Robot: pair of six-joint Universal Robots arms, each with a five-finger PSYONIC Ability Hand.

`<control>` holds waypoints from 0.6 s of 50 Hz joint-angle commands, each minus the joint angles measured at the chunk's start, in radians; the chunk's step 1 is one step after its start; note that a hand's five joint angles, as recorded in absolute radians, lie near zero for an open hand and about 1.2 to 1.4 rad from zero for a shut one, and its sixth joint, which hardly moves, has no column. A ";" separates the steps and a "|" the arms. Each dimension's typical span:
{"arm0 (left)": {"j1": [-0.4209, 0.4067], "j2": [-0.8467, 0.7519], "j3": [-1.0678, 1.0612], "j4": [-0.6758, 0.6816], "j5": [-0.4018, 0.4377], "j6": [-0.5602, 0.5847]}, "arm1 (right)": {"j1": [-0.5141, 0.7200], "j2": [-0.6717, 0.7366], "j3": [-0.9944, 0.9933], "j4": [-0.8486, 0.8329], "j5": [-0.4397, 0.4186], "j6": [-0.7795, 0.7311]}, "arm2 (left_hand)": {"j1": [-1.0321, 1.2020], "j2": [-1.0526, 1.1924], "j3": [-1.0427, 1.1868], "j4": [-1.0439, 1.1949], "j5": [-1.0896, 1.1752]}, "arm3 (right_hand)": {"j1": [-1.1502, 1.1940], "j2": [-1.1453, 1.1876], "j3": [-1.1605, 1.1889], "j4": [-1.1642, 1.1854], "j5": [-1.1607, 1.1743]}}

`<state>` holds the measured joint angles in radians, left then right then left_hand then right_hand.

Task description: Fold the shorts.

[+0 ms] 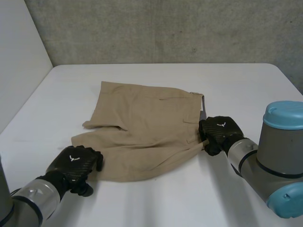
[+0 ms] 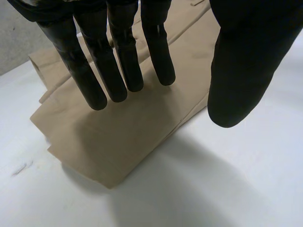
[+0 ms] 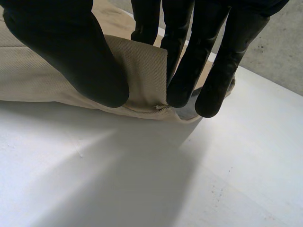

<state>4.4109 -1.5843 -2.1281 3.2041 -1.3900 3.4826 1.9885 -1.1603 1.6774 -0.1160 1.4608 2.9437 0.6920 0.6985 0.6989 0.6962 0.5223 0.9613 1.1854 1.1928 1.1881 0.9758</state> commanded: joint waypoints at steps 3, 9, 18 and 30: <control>0.048 -0.100 0.030 0.089 -0.009 0.007 | 0.001 -0.001 0.005 -0.002 -0.005 0.000 | 0.082 0.076 0.075 0.078 0.077 | 0.435 0.211 0.203 0.208 0.246; 0.051 -0.174 0.062 0.132 -0.020 0.026 | 0.003 -0.002 0.007 -0.005 -0.007 -0.002 | 0.062 0.055 0.055 0.057 0.057 | 0.435 0.211 0.203 0.208 0.246; 0.055 -0.273 0.099 0.187 -0.078 0.128 | 0.003 -0.002 0.007 -0.007 -0.007 -0.002 | 0.050 0.043 0.043 0.046 0.045 | 0.435 0.211 0.203 0.208 0.246; 0.056 -0.301 0.106 0.223 -0.081 0.155 | 0.007 -0.001 0.005 -0.008 -0.005 -0.003 | 0.044 0.037 0.037 0.040 0.039 | 0.435 0.211 0.203 0.208 0.246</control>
<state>4.4666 -1.8812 -2.0225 3.4077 -1.4715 3.6373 1.9938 -1.1613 1.6844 -0.1240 1.4555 2.9407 0.6571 0.6512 0.6539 0.6476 0.4693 0.9613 1.1854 1.1929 1.1881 0.9758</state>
